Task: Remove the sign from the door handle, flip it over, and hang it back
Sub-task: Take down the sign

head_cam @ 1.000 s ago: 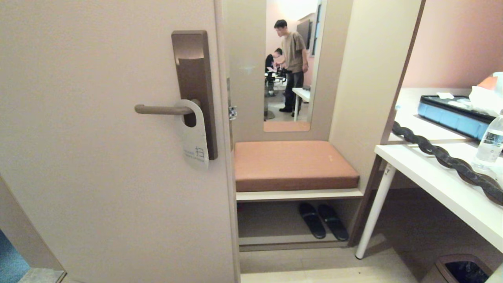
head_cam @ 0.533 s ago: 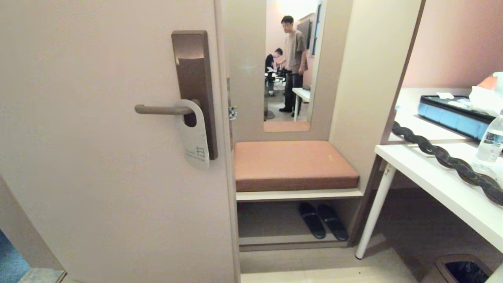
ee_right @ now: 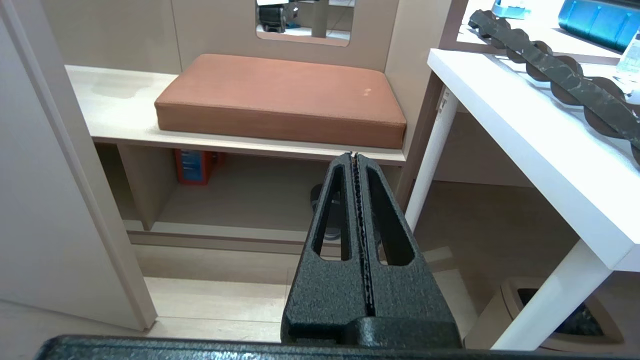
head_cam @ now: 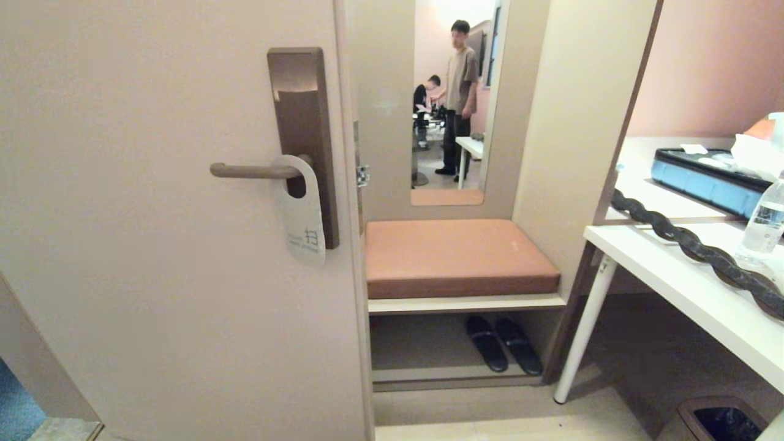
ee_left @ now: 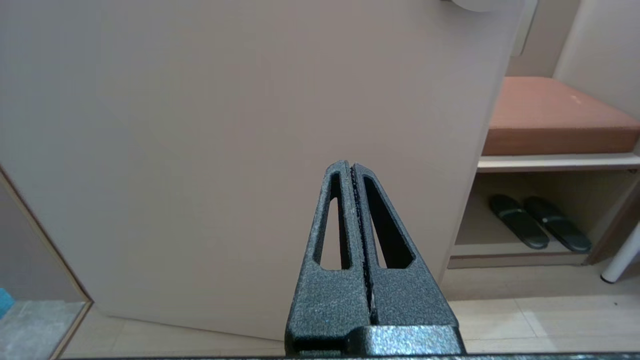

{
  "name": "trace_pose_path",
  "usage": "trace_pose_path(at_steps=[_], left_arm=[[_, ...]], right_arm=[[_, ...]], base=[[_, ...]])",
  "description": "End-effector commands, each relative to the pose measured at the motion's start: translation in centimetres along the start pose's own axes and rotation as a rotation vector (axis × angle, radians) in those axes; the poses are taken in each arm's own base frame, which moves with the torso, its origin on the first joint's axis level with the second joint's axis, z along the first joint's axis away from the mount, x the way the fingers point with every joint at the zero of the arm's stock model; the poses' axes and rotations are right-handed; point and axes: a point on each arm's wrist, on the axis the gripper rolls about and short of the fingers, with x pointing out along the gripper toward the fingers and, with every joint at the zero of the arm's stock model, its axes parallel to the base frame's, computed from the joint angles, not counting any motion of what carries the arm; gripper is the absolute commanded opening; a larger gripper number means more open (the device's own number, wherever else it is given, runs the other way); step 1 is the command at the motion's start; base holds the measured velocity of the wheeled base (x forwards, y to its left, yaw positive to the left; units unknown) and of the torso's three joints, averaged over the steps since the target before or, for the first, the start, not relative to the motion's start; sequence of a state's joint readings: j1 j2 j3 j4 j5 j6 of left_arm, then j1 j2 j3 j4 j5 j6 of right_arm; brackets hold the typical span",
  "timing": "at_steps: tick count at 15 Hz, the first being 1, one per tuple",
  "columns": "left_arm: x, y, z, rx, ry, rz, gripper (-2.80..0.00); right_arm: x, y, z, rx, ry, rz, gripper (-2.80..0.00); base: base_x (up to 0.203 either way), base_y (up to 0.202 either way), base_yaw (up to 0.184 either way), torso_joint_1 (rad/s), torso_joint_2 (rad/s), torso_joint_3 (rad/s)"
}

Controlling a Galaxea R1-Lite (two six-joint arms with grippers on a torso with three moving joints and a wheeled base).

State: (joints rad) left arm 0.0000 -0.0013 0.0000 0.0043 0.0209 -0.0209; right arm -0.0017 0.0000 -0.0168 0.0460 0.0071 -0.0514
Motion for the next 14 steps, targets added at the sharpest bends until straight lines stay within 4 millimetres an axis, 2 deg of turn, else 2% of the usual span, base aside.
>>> trace_pose_path(at_steps=[1,9,14], left_arm=[[0.01,0.01,0.02,-0.013,0.000,0.005,-2.80],[0.01,0.01,0.02,-0.014,0.000,0.004,-2.80],[0.01,0.01,0.02,-0.014,0.000,0.004,-2.80]], right_arm=[[0.00,0.00,0.00,-0.001,0.000,0.001,-2.80],[0.00,0.00,0.00,-0.001,0.000,0.001,-2.80],[0.00,0.00,0.00,-0.001,0.000,0.001,-2.80]], base=[[0.000,0.000,0.000,0.000,0.00,0.000],[0.000,0.000,0.000,0.000,0.00,0.000],[0.002,0.153,-0.002,0.004,0.00,0.001]])
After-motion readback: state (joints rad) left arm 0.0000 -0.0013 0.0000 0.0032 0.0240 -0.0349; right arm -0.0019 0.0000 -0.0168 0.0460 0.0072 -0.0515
